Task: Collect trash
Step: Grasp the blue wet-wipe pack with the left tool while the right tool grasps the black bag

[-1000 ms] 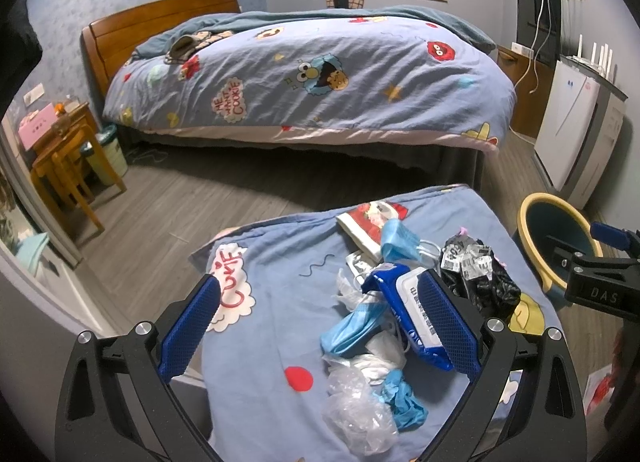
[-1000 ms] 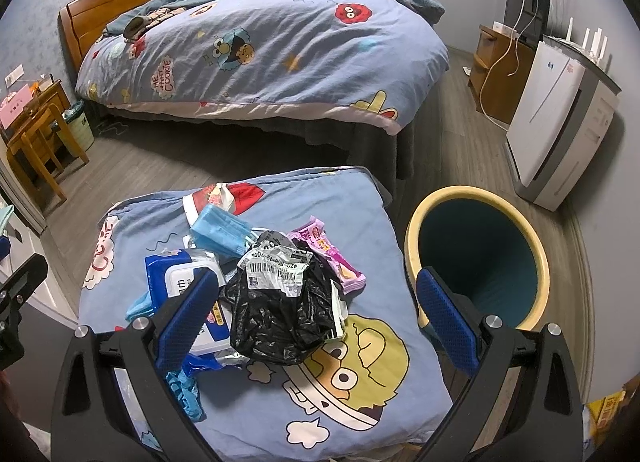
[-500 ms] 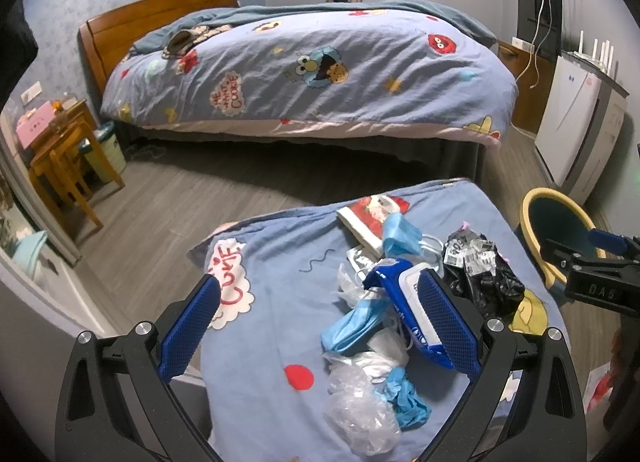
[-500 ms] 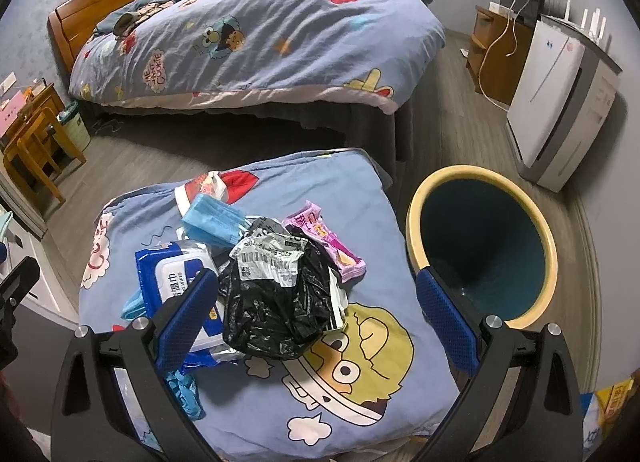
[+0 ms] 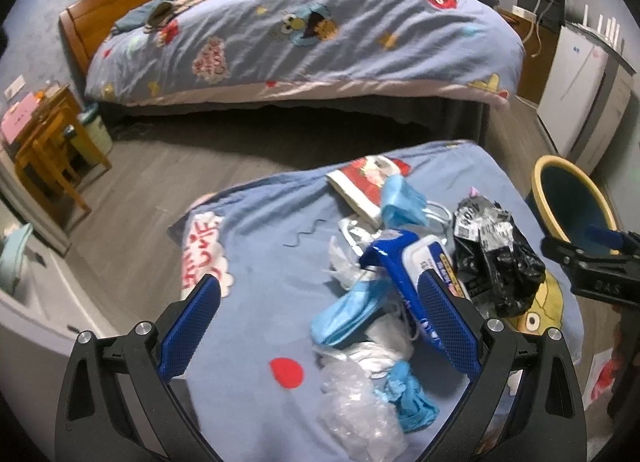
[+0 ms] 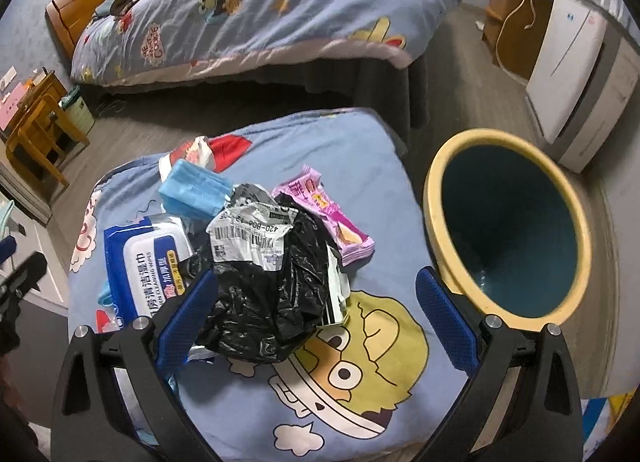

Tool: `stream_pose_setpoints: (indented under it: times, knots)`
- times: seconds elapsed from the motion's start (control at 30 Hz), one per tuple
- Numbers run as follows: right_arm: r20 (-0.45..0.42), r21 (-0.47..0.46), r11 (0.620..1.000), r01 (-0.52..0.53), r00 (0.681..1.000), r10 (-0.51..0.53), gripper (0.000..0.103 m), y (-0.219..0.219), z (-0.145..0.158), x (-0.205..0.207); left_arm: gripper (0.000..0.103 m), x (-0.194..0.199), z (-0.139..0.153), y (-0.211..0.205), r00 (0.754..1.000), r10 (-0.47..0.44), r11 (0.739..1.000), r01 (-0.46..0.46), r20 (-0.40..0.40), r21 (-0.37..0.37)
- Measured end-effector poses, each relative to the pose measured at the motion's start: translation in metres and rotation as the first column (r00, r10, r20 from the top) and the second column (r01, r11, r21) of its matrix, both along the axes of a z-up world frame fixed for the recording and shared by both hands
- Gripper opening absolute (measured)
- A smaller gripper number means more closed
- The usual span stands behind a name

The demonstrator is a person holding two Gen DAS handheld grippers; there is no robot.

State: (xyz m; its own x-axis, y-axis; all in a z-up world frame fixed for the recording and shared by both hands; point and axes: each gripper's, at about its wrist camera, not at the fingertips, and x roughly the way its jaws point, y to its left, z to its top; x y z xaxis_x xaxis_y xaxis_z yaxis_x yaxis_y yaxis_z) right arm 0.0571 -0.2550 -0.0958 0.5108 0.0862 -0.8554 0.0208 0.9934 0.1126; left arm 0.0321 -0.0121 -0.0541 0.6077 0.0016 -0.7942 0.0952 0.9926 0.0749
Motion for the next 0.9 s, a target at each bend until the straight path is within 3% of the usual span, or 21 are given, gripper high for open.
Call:
stream_pose_setpoints:
  times: [0.07,0.3,0.37,0.47,0.6,0.73,0.9]
  knots:
    - [-0.021,0.018,1.000,0.004,1.000,-0.003,0.095,-0.005,-0.008,0.005,0.098,0.004,-0.006,-0.005,1.000,-0.014,1.000,0.013,-0.015,-0.011]
    - [-0.118,0.128,0.991,-0.038,0.992,0.053,0.069,-0.011,-0.035,0.015,0.097,0.020,-0.025,-0.020,0.997,-0.025,0.999,0.022,-0.072,-0.042]
    - [-0.136,0.167,0.984,-0.056,0.987,0.079,0.067,-0.009,-0.039,0.015,0.096,0.024,-0.031,-0.023,0.995,-0.030,0.998,0.024,-0.092,-0.061]
    - [-0.161,0.194,0.977,-0.093,0.979,0.125,0.053,-0.003,-0.045,0.017,0.093,0.030,-0.042,-0.032,0.992,-0.042,0.997,0.034,-0.118,-0.070]
    - [-0.175,0.224,0.968,-0.112,0.973,0.153,0.035,0.001,-0.048,0.016,0.074,0.037,-0.058,-0.038,0.982,-0.060,0.993,0.041,-0.179,-0.111]
    - [-0.162,0.231,0.963,-0.138,0.971,0.178,0.020,0.003,-0.045,0.016,0.062,0.041,-0.067,-0.045,0.967,-0.099,0.982,0.056,-0.235,-0.180]
    - [-0.124,0.248,0.957,-0.152,0.975,0.187,0.016,0.001,-0.034,0.014,0.031,0.035,-0.066,-0.057,0.953,-0.166,0.965,0.104,-0.254,-0.239]
